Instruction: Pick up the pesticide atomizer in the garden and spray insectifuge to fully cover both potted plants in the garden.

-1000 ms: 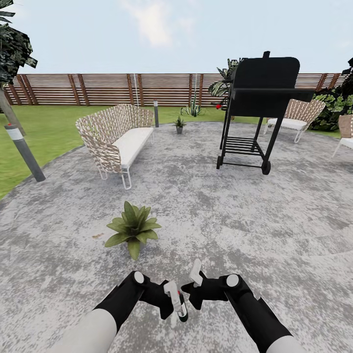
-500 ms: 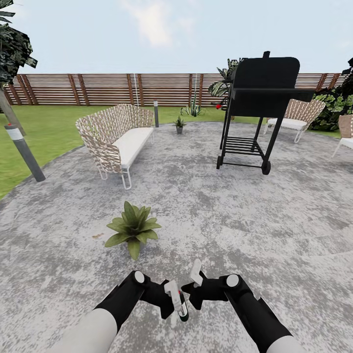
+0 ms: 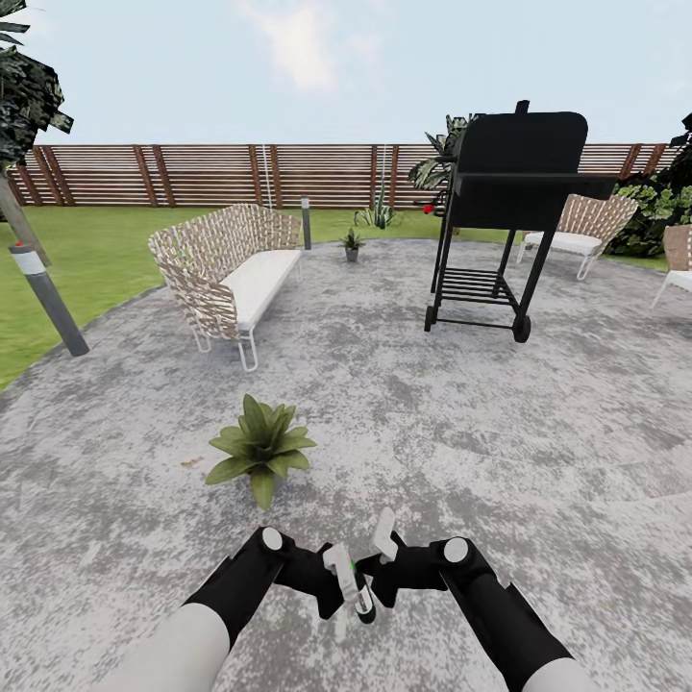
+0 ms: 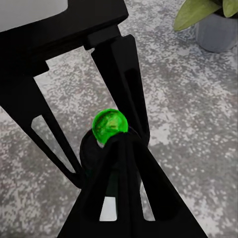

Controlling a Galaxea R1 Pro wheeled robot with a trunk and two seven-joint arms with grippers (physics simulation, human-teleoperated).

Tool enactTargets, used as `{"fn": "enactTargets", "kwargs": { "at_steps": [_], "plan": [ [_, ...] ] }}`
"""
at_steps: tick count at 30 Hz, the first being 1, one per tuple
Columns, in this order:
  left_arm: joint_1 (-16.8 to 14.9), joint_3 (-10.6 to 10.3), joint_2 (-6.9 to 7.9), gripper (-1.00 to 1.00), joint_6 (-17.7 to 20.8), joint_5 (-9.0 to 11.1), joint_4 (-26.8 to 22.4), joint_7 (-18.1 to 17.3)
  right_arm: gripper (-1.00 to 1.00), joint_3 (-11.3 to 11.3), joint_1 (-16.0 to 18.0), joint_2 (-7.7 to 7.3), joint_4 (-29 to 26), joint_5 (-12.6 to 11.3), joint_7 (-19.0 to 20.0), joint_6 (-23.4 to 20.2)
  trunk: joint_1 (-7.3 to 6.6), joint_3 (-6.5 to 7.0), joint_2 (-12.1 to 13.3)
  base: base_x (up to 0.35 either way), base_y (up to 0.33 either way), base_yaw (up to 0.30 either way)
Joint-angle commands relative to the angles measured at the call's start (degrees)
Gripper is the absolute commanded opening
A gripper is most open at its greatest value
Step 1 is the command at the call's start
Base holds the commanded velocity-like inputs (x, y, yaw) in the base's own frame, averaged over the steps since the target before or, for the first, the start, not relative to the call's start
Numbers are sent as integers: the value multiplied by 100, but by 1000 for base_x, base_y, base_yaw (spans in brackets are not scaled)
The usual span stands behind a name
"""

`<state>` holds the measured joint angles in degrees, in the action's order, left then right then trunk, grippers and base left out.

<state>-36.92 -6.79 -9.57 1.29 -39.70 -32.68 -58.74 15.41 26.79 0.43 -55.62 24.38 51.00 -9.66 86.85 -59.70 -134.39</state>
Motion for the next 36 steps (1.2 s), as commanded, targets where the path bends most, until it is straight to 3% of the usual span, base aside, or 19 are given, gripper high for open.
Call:
{"fn": "enactTargets", "kwargs": {
  "at_steps": [1, 3, 13, 18, 27, 28, 34, 36],
  "plan": [
    [-1, 2, -1, -100, 12, -23, -10, -21, -100, -2, 2, 1, -10, 46, 24, -45, -1, -5, -2, 0, 0, 0],
    [8, -15, 52, -100, 27, -78, 67, 15, -100, -2, 2, 9, -3, 227, 24, -45, -1, -5, -2, 0, 0, 0],
    [33, -32, 283, -100, 55, -149, 102, 38, -100, -2, 2, 4, 5, 228, 24, -45, -1, -5, -2, 0, 0, 0],
    [73, -27, 534, -100, 71, -425, 103, 45, -100, -2, 2, 1, 7, 230, 24, -45, -1, -5, -2, 0, 0, 0],
    [91, -19, 1102, -100, 51, -490, 200, 47, -100, -10, 2, 1, 57, 234, 19, -40, -1, -5, -2, 0, 0, 0],
    [93, -14, 1143, -100, 44, -488, 209, 49, 100, -12, 2, 1, 85, 234, 17, -39, -1, -5, -2, 0, 0, 0],
    [232, 113, 1408, -100, 36, -425, 222, 105, 100, -41, 2, -27, 427, 239, -72, -16, -1, -5, -2, 0, 0, 0],
    [385, 398, 1430, -100, 37, -401, 219, 326, 100, -69, -10, -61, 712, 221, -363, 7, -1, -5, -2, 0, 0, 0]
  ]
}}
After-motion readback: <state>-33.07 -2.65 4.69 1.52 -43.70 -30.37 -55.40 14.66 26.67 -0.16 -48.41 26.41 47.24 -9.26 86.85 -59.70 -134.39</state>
